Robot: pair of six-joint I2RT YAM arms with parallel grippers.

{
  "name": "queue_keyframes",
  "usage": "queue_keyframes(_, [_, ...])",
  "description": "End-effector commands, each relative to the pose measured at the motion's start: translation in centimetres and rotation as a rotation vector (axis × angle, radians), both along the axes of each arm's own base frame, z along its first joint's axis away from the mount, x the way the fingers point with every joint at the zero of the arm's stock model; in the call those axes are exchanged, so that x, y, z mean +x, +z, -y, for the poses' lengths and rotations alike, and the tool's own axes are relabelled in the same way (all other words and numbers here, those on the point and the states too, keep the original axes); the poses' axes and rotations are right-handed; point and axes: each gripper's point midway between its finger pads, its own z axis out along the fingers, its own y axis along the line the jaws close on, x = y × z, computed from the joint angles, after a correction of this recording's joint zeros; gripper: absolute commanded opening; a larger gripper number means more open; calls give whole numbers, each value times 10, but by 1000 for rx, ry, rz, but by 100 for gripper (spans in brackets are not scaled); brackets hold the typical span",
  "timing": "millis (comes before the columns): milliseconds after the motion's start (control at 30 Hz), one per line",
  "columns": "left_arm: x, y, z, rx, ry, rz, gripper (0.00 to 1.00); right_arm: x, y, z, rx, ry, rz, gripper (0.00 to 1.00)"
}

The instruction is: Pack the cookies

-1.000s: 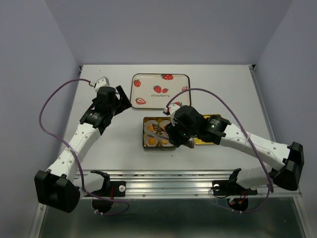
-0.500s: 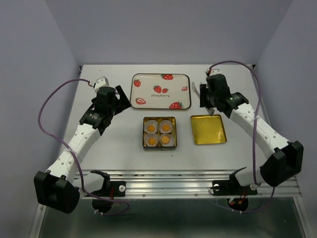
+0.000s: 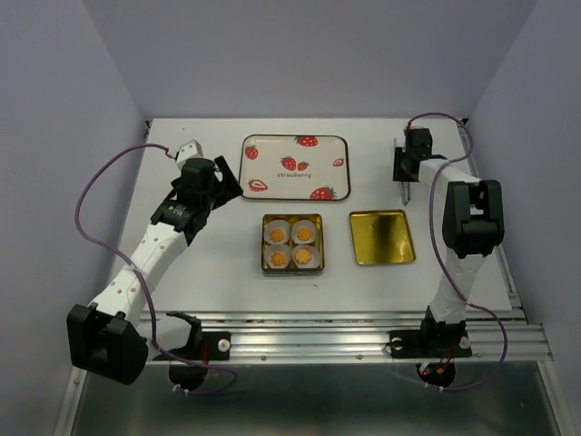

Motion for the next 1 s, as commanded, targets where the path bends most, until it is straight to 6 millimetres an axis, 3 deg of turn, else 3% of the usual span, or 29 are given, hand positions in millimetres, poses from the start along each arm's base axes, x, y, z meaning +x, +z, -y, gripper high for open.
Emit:
queue_keyframes(0, [6,1,2,4,-4,27,99,58,15,17,-23,63,145,47])
queue_keyframes(233, [4,-1,0,13,-1,19,99,85,-27,18,-36,124,99,51])
queue_keyframes(367, [4,-1,0,14,-2,20,99,84,-31,18,-48,142,88,57])
queue_keyframes(500, [4,-1,1,12,-8,18,99,87,-22,23,-81,148,101,64])
queue_keyframes(567, [4,-1,1,12,-11,17,99,88,-19,25,-95,146,98,75])
queue_keyframes(700, [4,-1,3,7,-21,17,99,87,0,27,-109,145,109,85])
queue_keyframes(800, [3,5,4,0,-29,29,99,83,32,27,-110,141,148,91])
queue_keyframes(833, [2,7,6,-5,-33,34,99,81,56,25,-109,146,185,100])
queue_keyframes(967, [-1,19,9,-28,-55,61,99,50,96,20,-83,154,184,100])
